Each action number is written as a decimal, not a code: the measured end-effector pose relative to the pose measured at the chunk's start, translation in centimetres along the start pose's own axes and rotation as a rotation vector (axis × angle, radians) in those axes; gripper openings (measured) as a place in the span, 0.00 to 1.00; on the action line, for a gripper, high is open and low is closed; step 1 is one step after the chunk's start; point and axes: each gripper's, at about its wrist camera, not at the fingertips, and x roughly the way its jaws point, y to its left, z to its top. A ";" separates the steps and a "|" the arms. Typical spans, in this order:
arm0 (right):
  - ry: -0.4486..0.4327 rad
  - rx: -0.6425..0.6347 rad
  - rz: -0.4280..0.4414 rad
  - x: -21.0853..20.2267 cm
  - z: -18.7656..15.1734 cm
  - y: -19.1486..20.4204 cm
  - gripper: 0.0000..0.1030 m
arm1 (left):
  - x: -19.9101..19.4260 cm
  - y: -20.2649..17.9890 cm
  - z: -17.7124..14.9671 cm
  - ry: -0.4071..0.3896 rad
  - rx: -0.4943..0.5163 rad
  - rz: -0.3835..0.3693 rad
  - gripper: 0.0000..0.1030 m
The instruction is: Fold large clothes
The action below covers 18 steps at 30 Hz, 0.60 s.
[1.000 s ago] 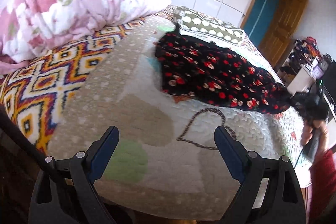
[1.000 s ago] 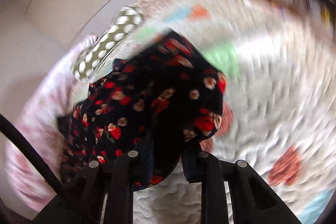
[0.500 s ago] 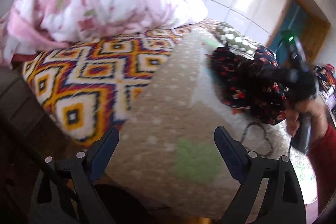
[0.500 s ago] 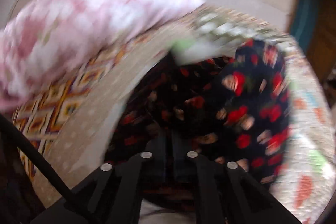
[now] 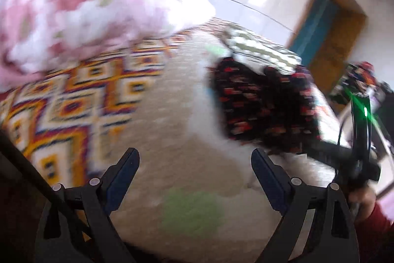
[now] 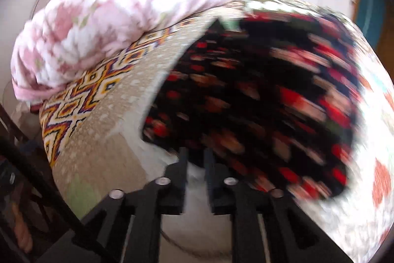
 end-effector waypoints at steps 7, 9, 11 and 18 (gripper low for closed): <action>-0.052 0.158 -0.042 -6.4 -4.6 -8.8 0.34 | 6.6 -9.1 6.3 0.039 0.145 -0.165 0.97; -0.079 0.188 -0.057 -7.6 -5.5 -10.8 0.35 | 7.9 -12.0 8.3 0.030 0.205 -0.181 0.97; -0.100 0.220 -0.052 -8.5 -6.6 -12.5 0.35 | 10.1 -16.0 10.6 0.042 0.295 -0.193 0.97; -0.109 0.321 -0.047 -9.2 -9.6 -16.3 0.35 | 20.9 -25.2 12.6 0.213 0.531 -0.104 0.77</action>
